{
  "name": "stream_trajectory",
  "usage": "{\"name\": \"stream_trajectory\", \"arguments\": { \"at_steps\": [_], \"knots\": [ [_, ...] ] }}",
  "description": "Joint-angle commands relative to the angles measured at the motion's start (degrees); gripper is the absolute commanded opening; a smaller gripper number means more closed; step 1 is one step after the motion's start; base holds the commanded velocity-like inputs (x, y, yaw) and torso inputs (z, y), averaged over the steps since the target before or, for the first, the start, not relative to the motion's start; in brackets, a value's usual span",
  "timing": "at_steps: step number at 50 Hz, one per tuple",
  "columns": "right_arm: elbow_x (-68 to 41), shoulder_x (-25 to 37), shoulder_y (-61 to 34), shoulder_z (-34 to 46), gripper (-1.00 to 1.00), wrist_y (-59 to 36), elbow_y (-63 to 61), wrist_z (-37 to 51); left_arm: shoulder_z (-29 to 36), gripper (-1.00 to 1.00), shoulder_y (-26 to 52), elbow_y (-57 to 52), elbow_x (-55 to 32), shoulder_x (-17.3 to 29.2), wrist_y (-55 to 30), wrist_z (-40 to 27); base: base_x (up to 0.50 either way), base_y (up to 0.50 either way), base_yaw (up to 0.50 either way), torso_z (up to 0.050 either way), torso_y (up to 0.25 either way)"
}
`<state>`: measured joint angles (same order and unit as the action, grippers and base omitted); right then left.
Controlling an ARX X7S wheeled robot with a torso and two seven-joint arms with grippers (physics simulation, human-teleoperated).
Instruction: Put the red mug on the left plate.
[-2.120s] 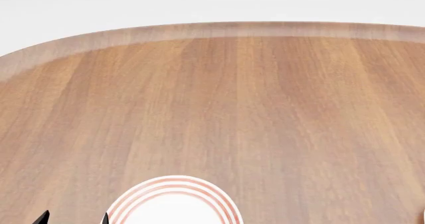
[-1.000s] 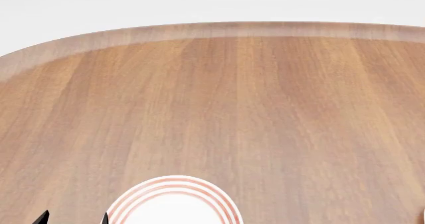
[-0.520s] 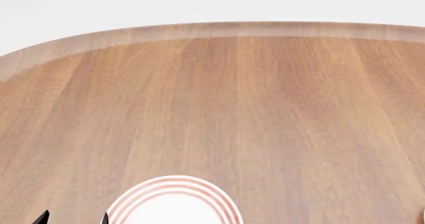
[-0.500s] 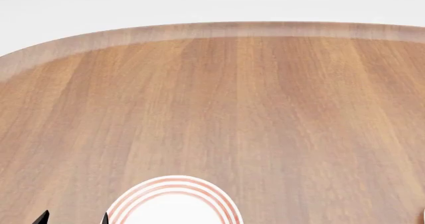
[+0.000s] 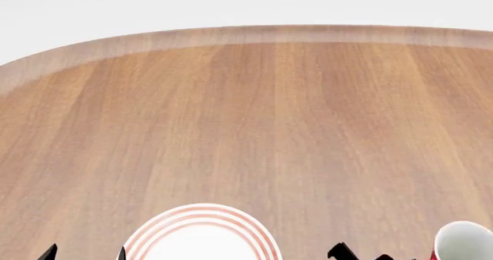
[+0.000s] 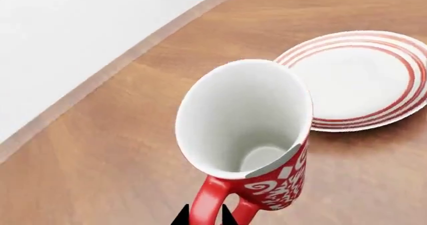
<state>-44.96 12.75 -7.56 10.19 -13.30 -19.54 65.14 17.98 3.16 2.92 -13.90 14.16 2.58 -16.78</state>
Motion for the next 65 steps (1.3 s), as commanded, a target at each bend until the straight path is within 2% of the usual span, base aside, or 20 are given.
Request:
{"name": "stream_trajectory", "arguments": {
  "at_steps": [1, 19, 30, 33, 51, 65],
  "knots": [
    [4.1, 3.4, -1.6, 6.6, -1.0, -0.2, -8.1, -6.6, 0.2, 1.0, 0.1, 0.1, -0.3, 0.2, 0.1, -0.2, 0.0, 0.0, 0.0, 0.0, 0.0],
    [9.8, 6.3, -3.1, 14.3, -1.0, 0.6, -14.9, -13.7, 0.6, 1.0, 0.0, 0.0, -0.5, 0.4, 0.3, -0.6, 0.0, 0.0, 0.0, 0.0, 0.0],
    [8.6, 7.5, -3.8, 17.8, -1.0, 0.7, -10.9, -20.6, 0.8, 1.0, 0.0, -0.1, -0.6, 0.6, 0.3, -0.8, 0.0, 0.0, 0.0, 0.0, 0.001],
    [12.9, 8.2, -3.3, 19.7, -1.0, 4.8, -9.7, -24.4, 0.9, 1.0, 0.0, -0.2, -0.7, 0.7, 0.2, -0.9, 0.0, 0.0, 0.0, 0.0, 0.0],
    [9.8, 8.7, -3.7, 23.5, -1.0, 8.5, -2.9, -36.7, 1.2, 1.0, 0.4, 0.3, -0.9, 0.9, 0.5, -1.0, 0.0, 0.0, 0.0, 0.0, 0.0],
    [6.5, 9.8, -4.3, 27.1, -1.0, 7.4, 0.4, -44.9, 1.4, 1.0, 0.4, 0.3, -1.2, 1.0, 0.6, -1.3, 0.0, 0.0, 0.0, 0.0, 0.001]
  ]
}}
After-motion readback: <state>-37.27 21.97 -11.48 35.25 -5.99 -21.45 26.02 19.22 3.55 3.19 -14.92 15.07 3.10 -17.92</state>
